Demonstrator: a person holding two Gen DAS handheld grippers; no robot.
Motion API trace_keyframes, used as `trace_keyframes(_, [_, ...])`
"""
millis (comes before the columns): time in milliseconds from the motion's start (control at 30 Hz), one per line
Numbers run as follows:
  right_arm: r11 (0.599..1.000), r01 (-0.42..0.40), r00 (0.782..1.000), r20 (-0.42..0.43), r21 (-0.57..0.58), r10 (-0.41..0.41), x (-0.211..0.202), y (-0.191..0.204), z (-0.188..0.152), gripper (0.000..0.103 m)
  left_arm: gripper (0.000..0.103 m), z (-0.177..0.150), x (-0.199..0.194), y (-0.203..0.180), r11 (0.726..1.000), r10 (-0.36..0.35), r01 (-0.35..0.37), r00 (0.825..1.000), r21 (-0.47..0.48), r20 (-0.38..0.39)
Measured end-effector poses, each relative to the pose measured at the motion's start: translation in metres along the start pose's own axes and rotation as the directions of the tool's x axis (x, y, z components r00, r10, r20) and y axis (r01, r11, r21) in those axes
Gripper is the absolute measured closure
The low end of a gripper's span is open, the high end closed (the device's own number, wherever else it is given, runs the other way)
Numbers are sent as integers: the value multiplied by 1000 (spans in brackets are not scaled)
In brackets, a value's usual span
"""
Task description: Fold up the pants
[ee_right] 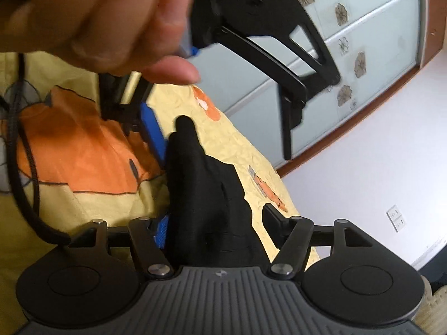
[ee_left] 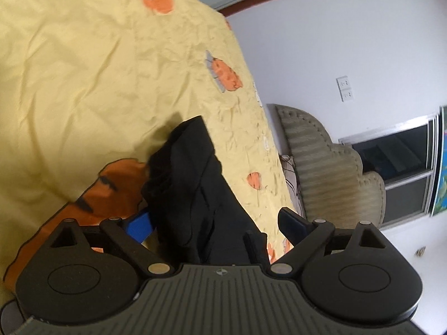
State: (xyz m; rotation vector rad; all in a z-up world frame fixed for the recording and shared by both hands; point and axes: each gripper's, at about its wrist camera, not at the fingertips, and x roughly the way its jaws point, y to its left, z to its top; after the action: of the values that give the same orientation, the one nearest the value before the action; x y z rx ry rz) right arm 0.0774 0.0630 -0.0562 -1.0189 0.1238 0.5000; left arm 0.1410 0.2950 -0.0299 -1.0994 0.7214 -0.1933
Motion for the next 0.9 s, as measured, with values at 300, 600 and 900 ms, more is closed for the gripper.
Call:
trace_keyframes(300, [998, -11, 1000, 16, -58, 12, 27, 9, 9, 75, 9, -2, 3, -20, 986, 24, -20, 1000, 163, -20])
trace_keyframes(600, [931, -144, 989, 76, 336, 126, 15, -54, 0, 86, 7, 20, 28, -14, 991, 21, -13, 998, 132, -59])
trace_keyframes(900, [902, -218, 976, 94, 372, 197, 7, -61, -3, 84, 73, 27, 57, -6, 997, 53, -48, 995, 67, -85])
